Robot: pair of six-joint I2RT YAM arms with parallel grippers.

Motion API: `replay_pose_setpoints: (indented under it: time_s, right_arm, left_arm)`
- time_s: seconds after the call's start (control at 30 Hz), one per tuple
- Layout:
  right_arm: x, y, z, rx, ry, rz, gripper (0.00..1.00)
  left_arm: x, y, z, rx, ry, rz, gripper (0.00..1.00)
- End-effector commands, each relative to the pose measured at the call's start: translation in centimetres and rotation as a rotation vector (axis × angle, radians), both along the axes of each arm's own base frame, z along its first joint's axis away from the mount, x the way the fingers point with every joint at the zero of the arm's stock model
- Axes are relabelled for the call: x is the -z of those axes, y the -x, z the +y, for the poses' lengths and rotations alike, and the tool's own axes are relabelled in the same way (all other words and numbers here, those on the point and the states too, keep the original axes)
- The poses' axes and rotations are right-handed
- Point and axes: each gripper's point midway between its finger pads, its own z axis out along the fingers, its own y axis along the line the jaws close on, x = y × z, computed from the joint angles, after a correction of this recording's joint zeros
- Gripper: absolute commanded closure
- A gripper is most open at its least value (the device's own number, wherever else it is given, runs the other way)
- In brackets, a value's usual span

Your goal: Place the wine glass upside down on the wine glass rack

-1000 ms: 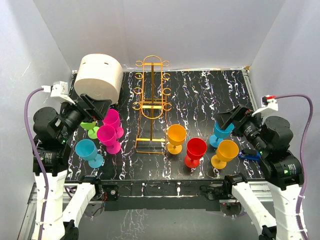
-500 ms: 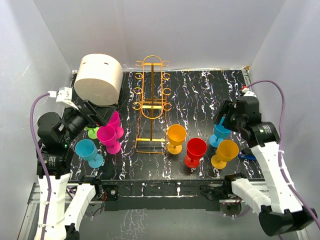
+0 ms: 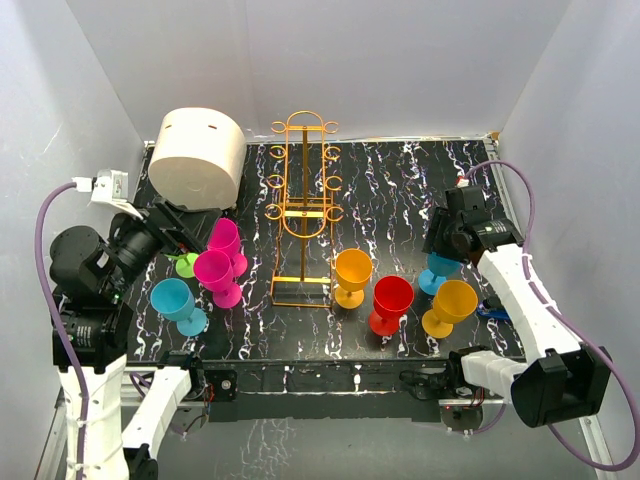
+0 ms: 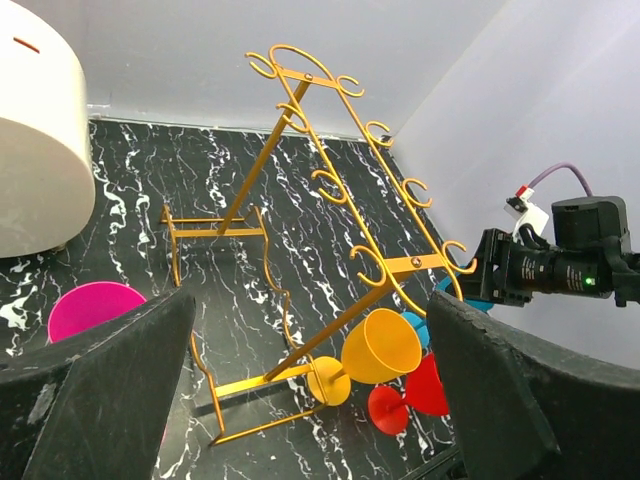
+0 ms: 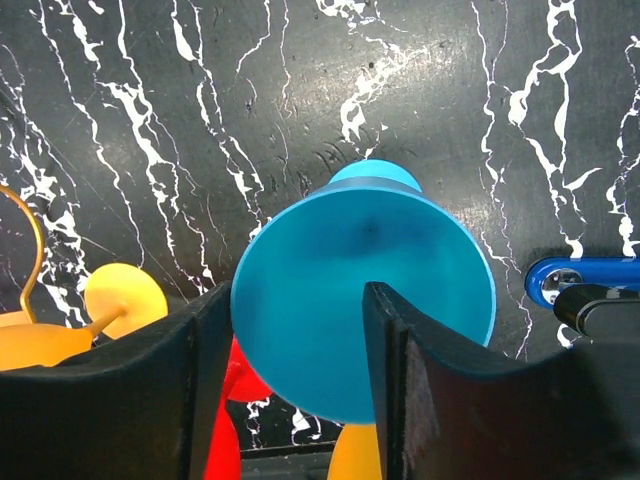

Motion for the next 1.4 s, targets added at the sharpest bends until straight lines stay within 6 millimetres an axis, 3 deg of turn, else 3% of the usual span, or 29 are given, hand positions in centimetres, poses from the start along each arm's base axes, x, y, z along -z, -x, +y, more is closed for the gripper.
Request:
replay_pose_setpoints:
  time_s: [0.0,0.2,0.4,0.53,0.7,0.87,0.97,1.17,1.37]
  right_arm:
    - [-1.8,-2.2,0.3,0.002,-0.013,-0.07,0.52]
    - [-2.0,-2.7,0.3,0.017,-0.013,-0.044,0.77]
    - [-2.3,-2.9,0.5,0.013,-0.024,-0.043,0.86]
    - [-2.6,-2.7,1.2,-0.004,-0.053,-0.033,1.0]
    - [-3.5,-2.7,1.0,0.027,-0.062,-0.043,1.0]
    - [-8.7,-3.4,0.4,0.102,-0.08,-0.182,1.0]
    - [-10.8,-3.2,0.6,0.113,-0.115,-0.242,1.0]
    - [-14.0,-2.8,2.0,0.078,-0.223,-0.367,1.0]
    - [-21.1,-1.4,3.0,0.018,-0.339,-0.635,1.0]
  left_arm:
    - [-0.8,0.0,0.2,-0.004,-0.047,-0.019,0.01]
    - [-1.4,-0.1,0.3,0.001,-0.101,-0.041,0.01]
    - [-1.6,0.5,0.1,0.012,-0.125,-0.049,0.01]
    - [-1.8,0.9,0.5,-0.014,-0.138,-0.048,0.01]
    - [-1.6,1.2,-0.1,0.016,-0.167,-0.063,0.01]
    - [-0.5,0.3,-1.1,0.041,-0.172,0.0,0.01]
    - [-0.6,-0.1,-1.7,0.058,-0.159,0.013,0.01]
    - [-2.0,2.0,-3.7,0.18,-0.045,-0.054,0.01]
    - [-5.2,5.0,-5.9,0.357,0.05,-0.159,0.01]
